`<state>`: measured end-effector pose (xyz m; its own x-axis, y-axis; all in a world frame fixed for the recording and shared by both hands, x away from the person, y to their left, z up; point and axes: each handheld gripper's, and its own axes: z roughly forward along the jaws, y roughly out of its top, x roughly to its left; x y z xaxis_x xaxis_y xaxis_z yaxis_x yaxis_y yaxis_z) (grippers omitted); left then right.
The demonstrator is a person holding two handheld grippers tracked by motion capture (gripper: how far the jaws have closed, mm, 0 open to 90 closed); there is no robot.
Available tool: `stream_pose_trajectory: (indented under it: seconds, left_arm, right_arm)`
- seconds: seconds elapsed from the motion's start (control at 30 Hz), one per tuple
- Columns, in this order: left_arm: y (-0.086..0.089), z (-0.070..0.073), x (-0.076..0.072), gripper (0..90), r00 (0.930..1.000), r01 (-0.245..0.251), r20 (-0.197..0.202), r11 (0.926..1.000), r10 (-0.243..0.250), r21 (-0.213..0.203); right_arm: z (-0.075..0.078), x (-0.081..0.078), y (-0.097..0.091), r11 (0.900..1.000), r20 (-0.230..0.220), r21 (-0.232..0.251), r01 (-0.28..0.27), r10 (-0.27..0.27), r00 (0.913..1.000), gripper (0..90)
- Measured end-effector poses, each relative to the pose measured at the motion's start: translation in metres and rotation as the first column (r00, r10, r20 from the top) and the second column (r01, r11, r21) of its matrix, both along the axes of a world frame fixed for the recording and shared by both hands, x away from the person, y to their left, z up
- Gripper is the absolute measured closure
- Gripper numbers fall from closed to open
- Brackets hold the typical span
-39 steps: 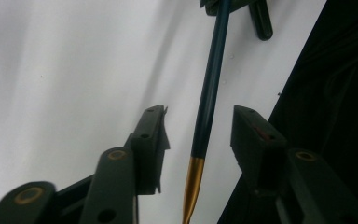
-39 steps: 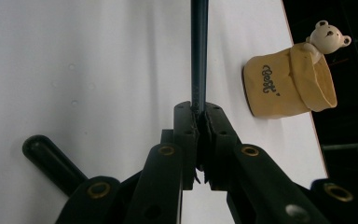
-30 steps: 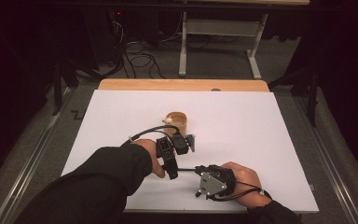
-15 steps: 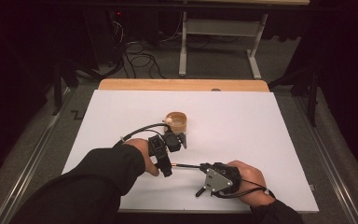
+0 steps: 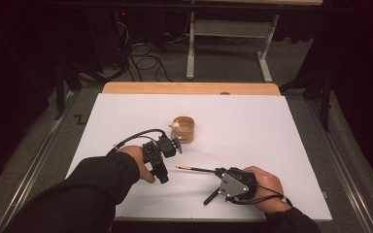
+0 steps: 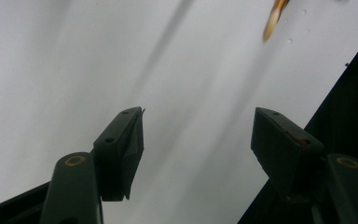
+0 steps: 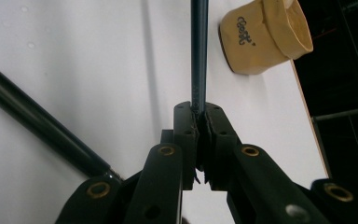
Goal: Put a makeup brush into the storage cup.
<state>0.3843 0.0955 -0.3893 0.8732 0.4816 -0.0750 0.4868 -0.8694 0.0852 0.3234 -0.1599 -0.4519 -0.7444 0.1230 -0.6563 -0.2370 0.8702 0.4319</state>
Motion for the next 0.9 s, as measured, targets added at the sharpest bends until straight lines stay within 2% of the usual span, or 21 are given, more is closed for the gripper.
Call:
stream_pose_trajectory:
  seconds: [0.1, 0.27, 0.5, 0.6, 0.77, 0.83, 0.9]
  left_arm:
    - [0.002, 0.0, 0.0, 34.9, 1.0, -0.005, 0.003, 1.0, 0.005, -0.007]
    - [0.005, -0.002, 0.001, 35.9, 0.9999, -0.014, 0.002, 0.9999, 0.014, -0.001]
    - [0.014, -0.011, 0.004, 35.5, 0.9959, -0.089, 0.013, 0.9959, 0.089, -0.02]
    - [0.021, -0.016, 0.006, 35.4, 0.9918, -0.125, 0.023, 0.9916, 0.126, -0.032]
    - [0.031, -0.022, 0.007, 36.2, 0.9835, -0.173, 0.041, 0.982, 0.176, -0.076]
    - [0.035, -0.024, 0.007, 36.9, 0.978, -0.195, 0.056, 0.9764, 0.201, -0.092]
    - [0.04, -0.025, 0.009, 37.3, 0.9693, -0.227, 0.07, 0.9673, 0.236, -0.114]
  right_arm:
    - [0.0, 0.0, -0.003, 0.9997, -0.005, 0.012, 0.021, -0.021, 0.9998, 86.5]
    - [0.0, 0.001, -0.003, 0.9997, -0.001, 0.009, 0.022, -0.022, 0.9998, 86.5]
    - [0.0, 0.002, -0.006, 0.9984, -0.005, 0.031, 0.048, -0.048, 0.9988, 86.4]
    - [0.001, 0.004, -0.007, 0.9984, -0.002, 0.03, 0.049, -0.049, 0.9988, 86.4]
    - [0.001, 0.006, -0.009, 0.9968, -0.017, 0.043, 0.067, -0.066, 0.9977, 86.4]
    - [0.001, 0.006, -0.009, 0.9959, -0.021, 0.05, 0.075, -0.074, 0.997, 86.4]
    - [0.001, 0.007, -0.01, 0.9962, -0.021, 0.049, 0.072, -0.071, 0.9972, 86.4]
